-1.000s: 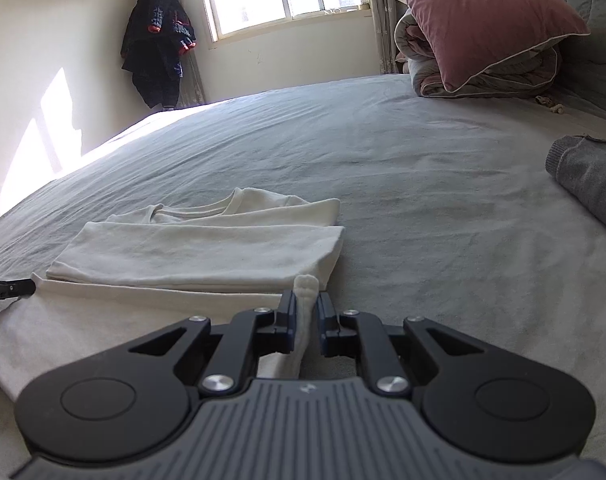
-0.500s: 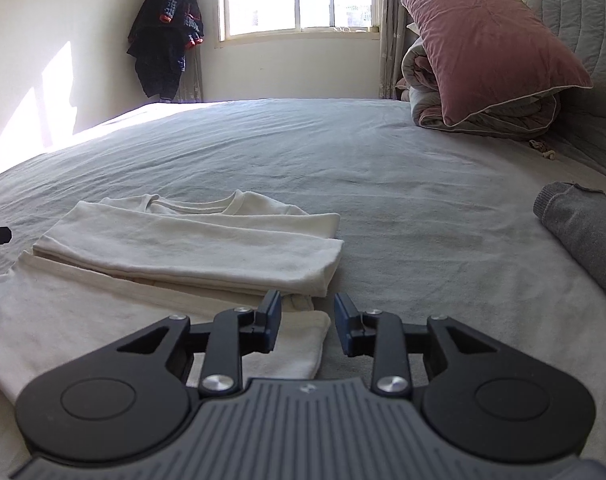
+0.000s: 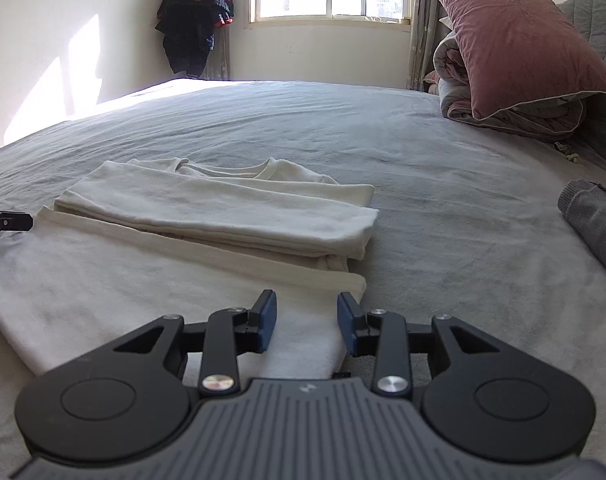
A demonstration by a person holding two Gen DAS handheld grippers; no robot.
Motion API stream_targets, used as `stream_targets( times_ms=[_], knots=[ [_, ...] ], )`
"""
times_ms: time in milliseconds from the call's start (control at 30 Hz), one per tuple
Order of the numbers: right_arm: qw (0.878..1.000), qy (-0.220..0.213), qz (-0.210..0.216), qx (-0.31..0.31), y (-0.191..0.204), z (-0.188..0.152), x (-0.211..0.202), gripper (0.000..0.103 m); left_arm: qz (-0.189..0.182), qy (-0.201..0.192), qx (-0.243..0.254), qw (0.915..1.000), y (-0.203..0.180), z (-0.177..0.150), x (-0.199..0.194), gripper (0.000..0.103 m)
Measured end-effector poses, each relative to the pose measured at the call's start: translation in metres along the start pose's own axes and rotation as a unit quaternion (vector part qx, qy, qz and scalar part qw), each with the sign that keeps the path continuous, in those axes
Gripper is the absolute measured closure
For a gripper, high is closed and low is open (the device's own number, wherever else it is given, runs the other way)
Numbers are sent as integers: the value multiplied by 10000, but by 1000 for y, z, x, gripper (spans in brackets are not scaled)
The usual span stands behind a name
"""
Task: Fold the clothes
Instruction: 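Open both grippers and release the folded hem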
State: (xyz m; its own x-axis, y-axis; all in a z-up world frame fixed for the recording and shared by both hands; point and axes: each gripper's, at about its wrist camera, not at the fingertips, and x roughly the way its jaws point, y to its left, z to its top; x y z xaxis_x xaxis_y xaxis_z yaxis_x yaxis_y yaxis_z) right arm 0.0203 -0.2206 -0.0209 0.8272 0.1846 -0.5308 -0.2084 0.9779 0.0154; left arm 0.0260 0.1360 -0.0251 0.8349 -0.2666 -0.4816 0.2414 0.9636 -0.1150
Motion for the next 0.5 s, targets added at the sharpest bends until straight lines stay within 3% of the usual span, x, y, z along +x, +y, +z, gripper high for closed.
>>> stream_targets(
  times_ms=[100, 233, 367, 433, 500],
  knots=[
    [9990, 7, 426, -124, 26, -1, -10, 65, -612, -84, 20, 9981, -19, 2, -14, 88],
    [9941, 53, 1026, -338, 66, -4, -22, 65, -1297, 168, 364, 9907, -56, -9, -11, 87],
    [9889, 236, 1165, -896, 97, -20, -20, 65, -1339, 622, 1053, 9834, -82, -30, 1, 87],
    [9881, 239, 1073, -1080, 96, -26, -20, 66, -1258, 609, 1176, 9832, -78, -36, 0, 87],
    [9894, 234, 1014, -1015, 85, -28, -23, 67, -1209, 595, 981, 9860, -63, -36, -6, 87]
  ],
)
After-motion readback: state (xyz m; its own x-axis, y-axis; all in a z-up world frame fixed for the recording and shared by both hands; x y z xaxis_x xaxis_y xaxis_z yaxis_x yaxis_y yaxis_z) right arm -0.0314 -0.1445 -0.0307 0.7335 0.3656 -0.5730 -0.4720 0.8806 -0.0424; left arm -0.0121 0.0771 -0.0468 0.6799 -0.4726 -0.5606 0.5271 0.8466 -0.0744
